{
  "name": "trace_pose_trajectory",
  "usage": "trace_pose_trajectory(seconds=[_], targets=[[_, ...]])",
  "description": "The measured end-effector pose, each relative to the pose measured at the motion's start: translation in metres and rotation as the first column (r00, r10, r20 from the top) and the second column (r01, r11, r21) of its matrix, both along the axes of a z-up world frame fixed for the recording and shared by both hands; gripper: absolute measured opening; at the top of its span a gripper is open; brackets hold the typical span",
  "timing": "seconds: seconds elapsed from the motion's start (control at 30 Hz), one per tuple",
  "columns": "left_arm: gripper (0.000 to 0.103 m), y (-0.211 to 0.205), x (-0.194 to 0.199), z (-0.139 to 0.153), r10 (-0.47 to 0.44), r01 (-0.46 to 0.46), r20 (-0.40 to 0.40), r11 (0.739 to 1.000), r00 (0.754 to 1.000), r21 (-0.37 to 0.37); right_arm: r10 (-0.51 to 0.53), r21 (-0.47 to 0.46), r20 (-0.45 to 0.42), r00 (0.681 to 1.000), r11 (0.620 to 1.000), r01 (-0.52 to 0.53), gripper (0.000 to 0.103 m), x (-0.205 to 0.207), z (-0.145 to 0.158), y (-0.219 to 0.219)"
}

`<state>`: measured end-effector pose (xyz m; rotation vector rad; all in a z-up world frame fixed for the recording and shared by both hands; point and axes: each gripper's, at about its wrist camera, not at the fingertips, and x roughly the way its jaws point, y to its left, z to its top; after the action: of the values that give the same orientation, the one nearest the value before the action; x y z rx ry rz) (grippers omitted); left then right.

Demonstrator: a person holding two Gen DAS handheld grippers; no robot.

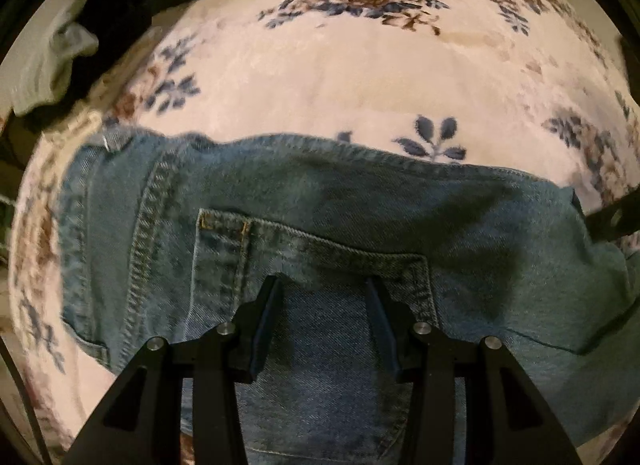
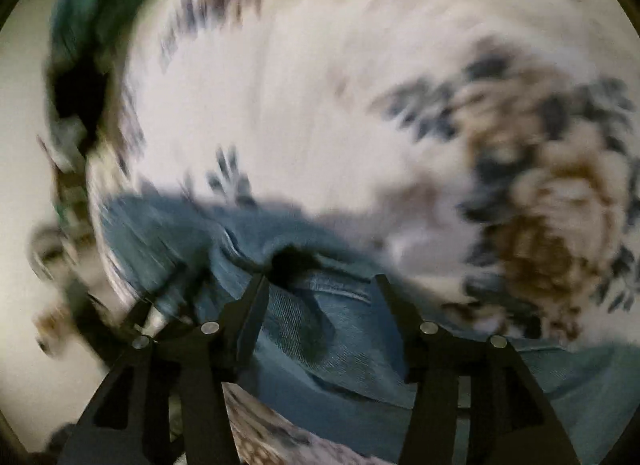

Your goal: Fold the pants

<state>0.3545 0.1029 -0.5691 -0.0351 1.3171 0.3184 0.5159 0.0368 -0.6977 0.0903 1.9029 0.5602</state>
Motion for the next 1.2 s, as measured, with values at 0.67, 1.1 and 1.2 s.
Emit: trace_pose_trajectory(seconds=[0.67,1.1,1.2], targets=[[0.044,0.015,0.008,0.019,0.09,-0.087,0.069,0.995,0.994,-0.044,-0.161,0.157,0.202,0.966,0.979,0.13,0.007,-0.074,0.092,-0.018],[0.044,0.013,0.002,0.004,0.083,-0.083,0.007,0.995,0.996,-0.055,-0.146,0.175,0.153,0.977,0.977,0.118,0.062,-0.063,0.082,-0.046],[0.044,0.013,0.002,0.005,0.091,-0.09,0.008,0.994,0.996,-0.063,-0.235,0.149,0.148,0.961,0.965,0.213,0.062,-0.038,0.082,-0.061]])
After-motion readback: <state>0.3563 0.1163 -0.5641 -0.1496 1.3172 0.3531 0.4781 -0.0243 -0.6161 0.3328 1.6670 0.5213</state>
